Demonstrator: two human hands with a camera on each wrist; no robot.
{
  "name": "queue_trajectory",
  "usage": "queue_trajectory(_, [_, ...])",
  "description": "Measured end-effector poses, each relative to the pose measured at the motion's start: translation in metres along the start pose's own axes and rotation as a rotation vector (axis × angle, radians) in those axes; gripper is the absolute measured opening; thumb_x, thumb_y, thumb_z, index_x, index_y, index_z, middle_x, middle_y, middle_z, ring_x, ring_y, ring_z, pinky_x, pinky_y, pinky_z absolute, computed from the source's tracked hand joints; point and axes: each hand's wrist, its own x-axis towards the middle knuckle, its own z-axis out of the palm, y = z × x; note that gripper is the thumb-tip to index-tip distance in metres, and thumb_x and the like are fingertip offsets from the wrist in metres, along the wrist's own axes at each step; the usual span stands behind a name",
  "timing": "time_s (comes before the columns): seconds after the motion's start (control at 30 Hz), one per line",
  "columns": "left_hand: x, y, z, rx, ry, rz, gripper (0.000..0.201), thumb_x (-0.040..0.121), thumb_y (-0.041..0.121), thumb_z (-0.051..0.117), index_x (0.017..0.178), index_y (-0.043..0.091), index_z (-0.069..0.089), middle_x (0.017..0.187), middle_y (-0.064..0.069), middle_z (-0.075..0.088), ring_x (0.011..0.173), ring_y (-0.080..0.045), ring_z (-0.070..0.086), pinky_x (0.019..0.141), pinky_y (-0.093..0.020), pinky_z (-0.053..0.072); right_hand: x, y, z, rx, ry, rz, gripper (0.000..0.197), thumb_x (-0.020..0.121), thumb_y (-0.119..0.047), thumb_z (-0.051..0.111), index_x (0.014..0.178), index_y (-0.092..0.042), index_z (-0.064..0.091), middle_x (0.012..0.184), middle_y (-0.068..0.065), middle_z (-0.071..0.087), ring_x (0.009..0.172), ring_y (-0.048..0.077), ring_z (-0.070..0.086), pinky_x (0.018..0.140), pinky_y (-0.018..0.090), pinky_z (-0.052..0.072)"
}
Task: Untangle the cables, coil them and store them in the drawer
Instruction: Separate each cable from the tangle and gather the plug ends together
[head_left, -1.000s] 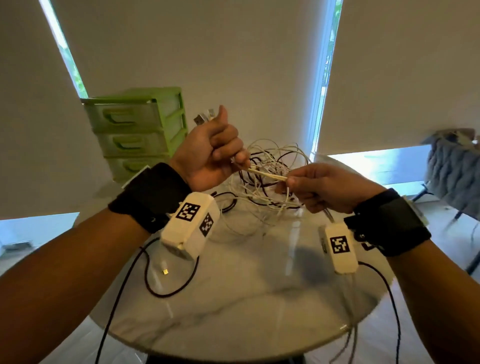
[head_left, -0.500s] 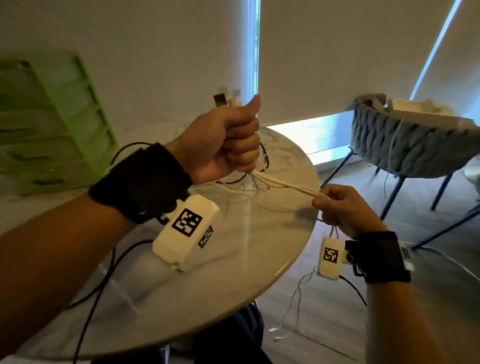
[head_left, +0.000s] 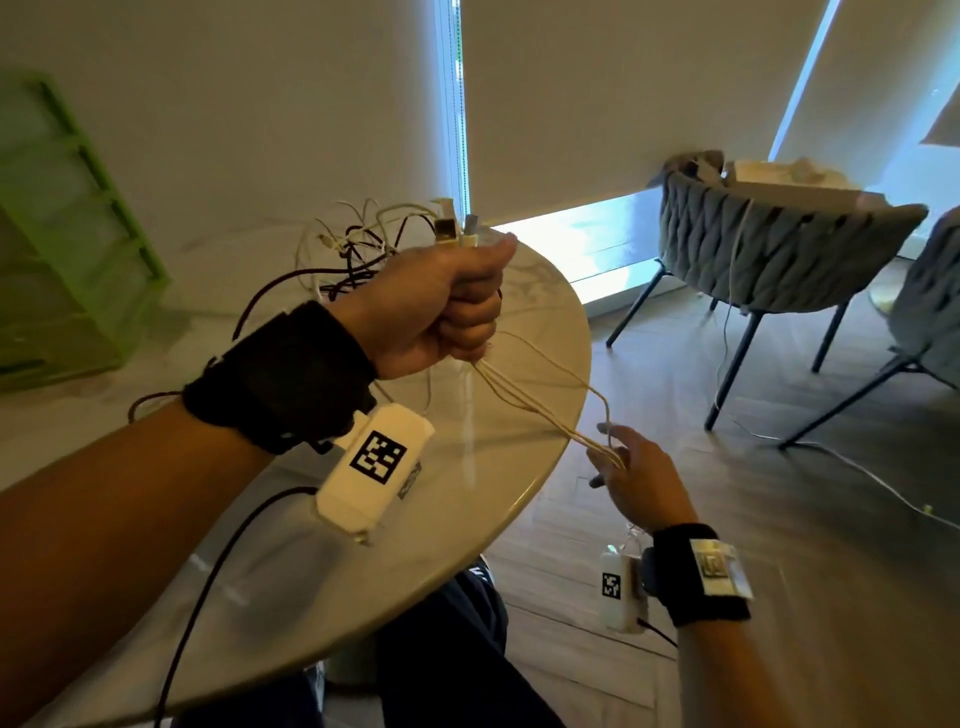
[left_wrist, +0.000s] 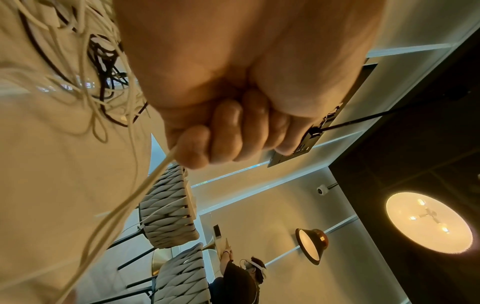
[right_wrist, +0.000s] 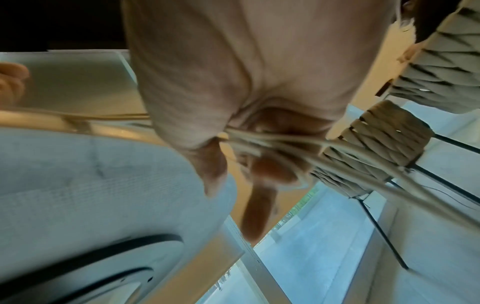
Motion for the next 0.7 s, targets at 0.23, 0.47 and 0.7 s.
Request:
queue_trajectory(0.23, [-0.004, 0.008, -0.009, -0.019, 0.057, 0.030, 0.055, 0.099, 0.039, 0.036, 0.050, 0.022, 0.017, 0.045, 0.003, 0.010, 0.043, -0.014, 0.009, 0.049, -0.031, 0.011, 0.002, 0.030, -0.007, 0.640, -0.335, 0.283, 0.135, 0.060, -0.012, 0.085, 0.149, -0.043, -0.012, 0.159, 0.018, 0.012, 0.118, 0.034, 0.056, 0.097, 0.052, 0.048])
queue_trajectory(0.47, [0.002, 0.012, -0.009, 0.008, 0.104, 0.085, 0.057, 0.098, 0.039, 0.037, 0.047, 0.023, 0.018, 0.044, 0.004, 0.011, 0.043, -0.014, 0.008, 0.050, -0.031, 0.011, 0.011, 0.020, -0.014, 0.670, -0.357, 0.280, 0.095, 0.079, 0.004, 0.063, 0.151, -0.036, 0.015, 0.157, 0.018, 0.018, 0.140, 0.037, 0.028, 0.109, 0.052, 0.030])
queue_trajectory(0.7, [0.022, 0.001, 0.013, 0.006, 0.030, 0.057, 0.058, 0.099, 0.038, 0.039, 0.045, 0.022, 0.025, 0.043, 0.004, 0.017, 0.041, -0.014, 0.013, 0.048, -0.029, 0.014, 0.021, -0.027, -0.018, 0.308, -0.105, 0.149, 0.019, 0.091, -0.026, 0.062, 0.108, -0.019, 0.066, 0.078, 0.006, 0.071, 0.068, 0.015, 0.066, 0.064, 0.025, 0.051])
